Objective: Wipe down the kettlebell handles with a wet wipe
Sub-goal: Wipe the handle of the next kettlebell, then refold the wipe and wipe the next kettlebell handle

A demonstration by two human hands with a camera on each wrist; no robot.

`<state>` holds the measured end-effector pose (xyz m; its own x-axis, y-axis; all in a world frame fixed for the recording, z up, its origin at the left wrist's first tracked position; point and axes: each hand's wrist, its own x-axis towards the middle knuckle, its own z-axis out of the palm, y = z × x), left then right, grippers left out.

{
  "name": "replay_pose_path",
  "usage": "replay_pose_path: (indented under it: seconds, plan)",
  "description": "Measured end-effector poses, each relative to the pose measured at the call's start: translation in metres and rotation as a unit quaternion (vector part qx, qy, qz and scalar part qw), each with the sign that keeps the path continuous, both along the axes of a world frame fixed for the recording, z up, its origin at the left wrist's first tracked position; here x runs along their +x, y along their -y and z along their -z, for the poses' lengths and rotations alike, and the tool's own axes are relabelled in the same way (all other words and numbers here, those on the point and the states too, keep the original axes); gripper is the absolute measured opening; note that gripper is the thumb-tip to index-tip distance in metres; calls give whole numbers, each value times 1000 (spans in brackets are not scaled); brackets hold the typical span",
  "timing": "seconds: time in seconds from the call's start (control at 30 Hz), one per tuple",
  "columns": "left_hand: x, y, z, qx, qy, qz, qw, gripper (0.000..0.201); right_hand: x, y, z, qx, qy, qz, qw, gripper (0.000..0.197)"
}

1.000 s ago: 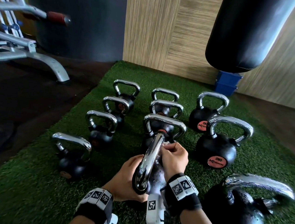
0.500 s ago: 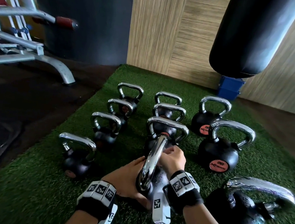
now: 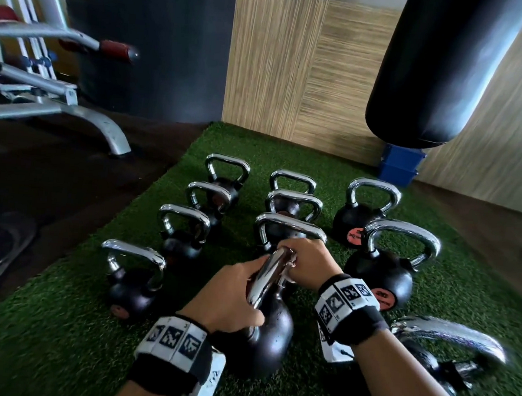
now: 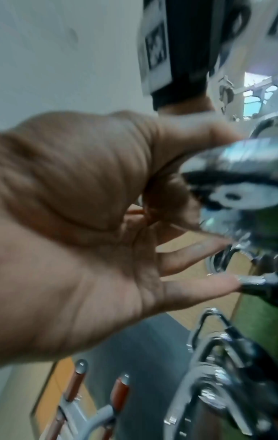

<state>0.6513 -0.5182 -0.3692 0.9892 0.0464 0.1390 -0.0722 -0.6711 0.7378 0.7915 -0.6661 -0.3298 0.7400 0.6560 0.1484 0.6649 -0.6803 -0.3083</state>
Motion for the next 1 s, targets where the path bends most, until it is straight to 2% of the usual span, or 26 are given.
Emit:
replay_pose_path:
  seconds: [0.1,0.2,0.33,0.5,0.6,0.67,0.7,0.77,0.83,0.9,1.0]
  plan:
    - [16,-23,-14,71,-44,44,995,105,-9,16,-7,-25,-18,47,998,33]
    - [36,-36,-30,143,-61,75,985,100,-25,36,-7,-17,-33,77,996,14]
    - [59,-45,-42,197,-98,100,970,96,-41,50,2,-14,-48,108,993,19]
    - [66,-48,-44,229,-85,138,960,92,-46,53,7,-6,-44,118,992,13]
    - [62,-47,-44,231,-69,136,961,89,-46,52,5,-5,-56,118,991,14]
    - [57,-43,-52,265,-73,135,952,85,-47,55,1,0,-64,110,992,8]
    - [54,-41,-57,296,-77,134,943,83,-47,59,0,2,-70,104,992,13]
    - [52,-37,-66,346,-84,136,925,84,-46,71,-4,14,-80,102,991,39]
    - [51,-27,-73,367,-62,152,916,88,-47,90,-9,52,-85,121,988,47]
    - [51,-1,-77,357,-4,171,918,87,-50,114,-15,109,-90,153,978,43]
    - [59,58,-66,226,76,199,950,68,-55,156,-25,170,-68,188,965,38]
